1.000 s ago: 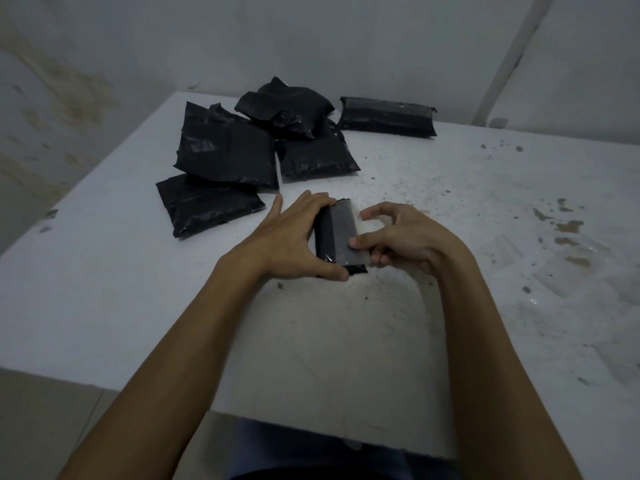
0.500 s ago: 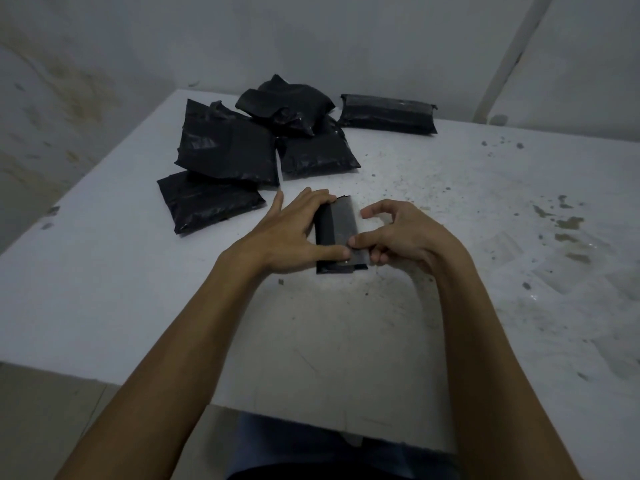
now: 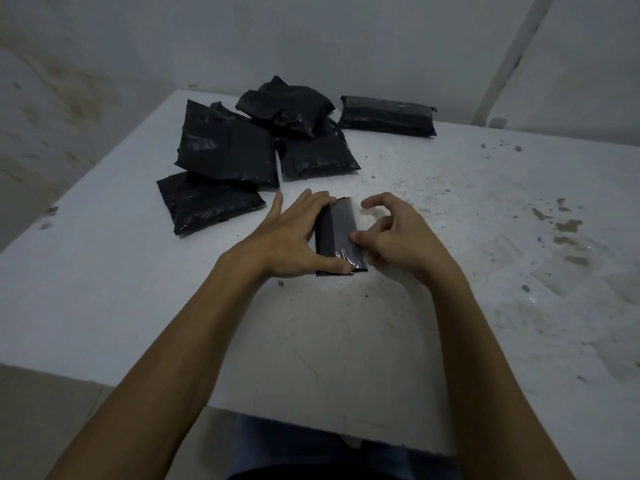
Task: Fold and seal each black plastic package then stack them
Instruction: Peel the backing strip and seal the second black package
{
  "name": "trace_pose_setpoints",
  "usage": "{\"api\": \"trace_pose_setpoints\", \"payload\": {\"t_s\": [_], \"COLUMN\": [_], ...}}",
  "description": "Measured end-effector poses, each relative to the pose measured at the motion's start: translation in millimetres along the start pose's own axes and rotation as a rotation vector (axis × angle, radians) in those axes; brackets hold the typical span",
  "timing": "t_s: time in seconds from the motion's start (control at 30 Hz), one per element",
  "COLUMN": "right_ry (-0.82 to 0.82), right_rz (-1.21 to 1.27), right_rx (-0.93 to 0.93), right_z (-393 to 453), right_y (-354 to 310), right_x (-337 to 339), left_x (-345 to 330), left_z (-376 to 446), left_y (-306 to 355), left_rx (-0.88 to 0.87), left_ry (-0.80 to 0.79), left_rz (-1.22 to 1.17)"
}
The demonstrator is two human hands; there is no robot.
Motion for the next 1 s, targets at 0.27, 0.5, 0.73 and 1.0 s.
{"api": "trace_pose_setpoints", "payload": {"t_s": [0.27, 0.5, 0.73, 1.0], "right_ry": [0.217, 0.146, 0.132, 0.119], "right_rz": [-0.314, -0.773, -0.799, -0.848], "right_rx": [0.243, 0.266, 0.207, 0.214], "right_z": [-11.2, -17.1, -2.7, -2.3], "right_y": [-25.5, -16.6, -25.7, -26.6], "right_x": [-8.8, -63.2, -60.8, -57.8], "left_x": [-0.9, -3.6, -4.2, -2.7], "left_z": [1.1, 1.0, 1.6, 1.0], "left_y": [-1.7, -2.4, -2.7, -2.7], "left_rx": [0.001, -0.022, -0.025, -0.008], "left_ry": [0.003, -0.014, -0.025, -0.032], "left_rz": [0.018, -0.006, -0.009, 0.045]}}
Point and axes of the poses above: each hand's wrist, its own z-axis towards the middle knuckle, its own x-axis out of the back of the hand, y = z × x, the point moved 8 cm from there along z, towards the middle knuckle, and after that the axes turned 11 degrees about -x, right-handed, at the moved point
